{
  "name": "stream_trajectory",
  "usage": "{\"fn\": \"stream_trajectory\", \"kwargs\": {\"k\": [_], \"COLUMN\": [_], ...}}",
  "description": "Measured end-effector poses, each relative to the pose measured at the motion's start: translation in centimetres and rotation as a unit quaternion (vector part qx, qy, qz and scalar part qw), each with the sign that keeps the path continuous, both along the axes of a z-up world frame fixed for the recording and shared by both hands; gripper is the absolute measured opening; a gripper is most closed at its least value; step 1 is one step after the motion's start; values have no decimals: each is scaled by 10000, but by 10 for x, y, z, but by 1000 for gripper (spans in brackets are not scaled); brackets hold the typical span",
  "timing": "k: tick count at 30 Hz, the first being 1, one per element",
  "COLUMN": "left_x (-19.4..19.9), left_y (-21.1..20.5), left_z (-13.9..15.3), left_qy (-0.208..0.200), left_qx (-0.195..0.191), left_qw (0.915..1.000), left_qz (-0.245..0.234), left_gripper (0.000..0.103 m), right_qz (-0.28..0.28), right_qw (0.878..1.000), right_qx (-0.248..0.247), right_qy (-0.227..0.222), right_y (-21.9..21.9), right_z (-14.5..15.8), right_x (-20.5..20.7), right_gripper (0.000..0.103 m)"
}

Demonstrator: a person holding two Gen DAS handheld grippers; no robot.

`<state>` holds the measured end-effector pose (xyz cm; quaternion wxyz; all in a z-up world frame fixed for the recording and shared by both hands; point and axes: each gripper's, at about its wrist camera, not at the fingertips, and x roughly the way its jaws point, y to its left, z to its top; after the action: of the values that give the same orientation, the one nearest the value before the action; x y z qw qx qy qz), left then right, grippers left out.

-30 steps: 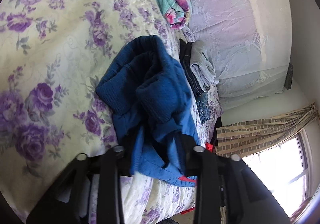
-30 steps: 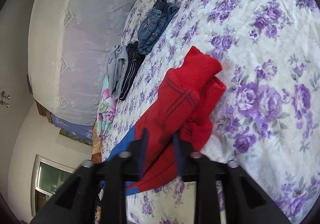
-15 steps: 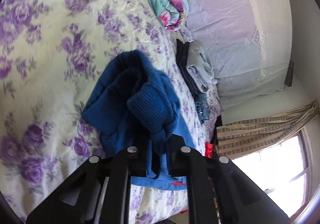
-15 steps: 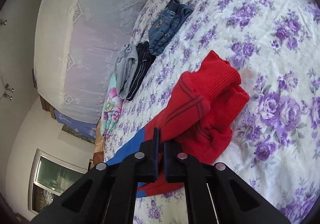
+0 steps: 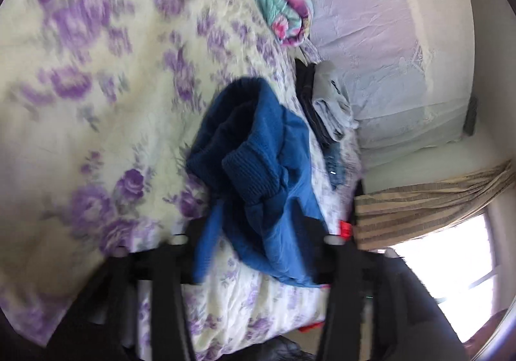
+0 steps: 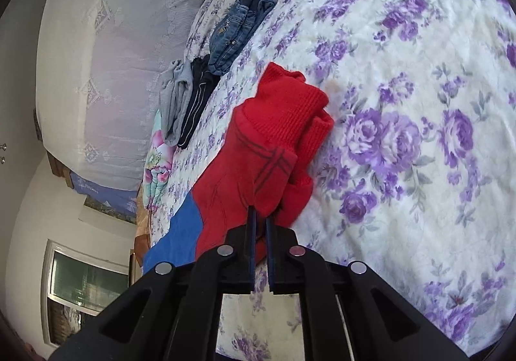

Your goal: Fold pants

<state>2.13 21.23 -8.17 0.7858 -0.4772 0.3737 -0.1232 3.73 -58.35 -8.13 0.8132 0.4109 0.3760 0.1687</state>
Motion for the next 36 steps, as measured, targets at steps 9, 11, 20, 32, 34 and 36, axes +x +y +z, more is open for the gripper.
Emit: {"fn": "stream_trajectory", "kwargs": {"k": [9, 11, 20, 32, 34, 36], "left_x": [-16, 2, 48, 17, 17, 24], "left_y": [-36, -64, -134, -95, -105, -121], "left_z": [70, 73, 31, 49, 64, 72], "left_qy": [-826, -891, -462, -825, -1036, -1161], "left_qx": [1091, 1164, 2324, 1851, 1938, 2030], "left_qw": [9905, 9882, 9685, 9787, 9747, 9706], "left_qz": [-139, -446, -761, -320, -415, -570], "left_gripper": [60, 63, 63, 59, 66, 68], "right_qz": [-581, -152, 2246, 1855, 1860, 2182], "right_qw": [9891, 9871, 9580, 9659, 9620, 9545], "right_qx": [-841, -898, -1275, -1786, -1890, -1779], "right_qy": [-1062, -1318, -1246, -275, -647, -982], "right_y": [19, 45, 223, 196, 207, 232], "right_z": [63, 74, 64, 20, 37, 55], "right_x": [-27, -18, 56, 87, 83, 82], "right_gripper": [15, 45, 53, 31, 42, 44]}}
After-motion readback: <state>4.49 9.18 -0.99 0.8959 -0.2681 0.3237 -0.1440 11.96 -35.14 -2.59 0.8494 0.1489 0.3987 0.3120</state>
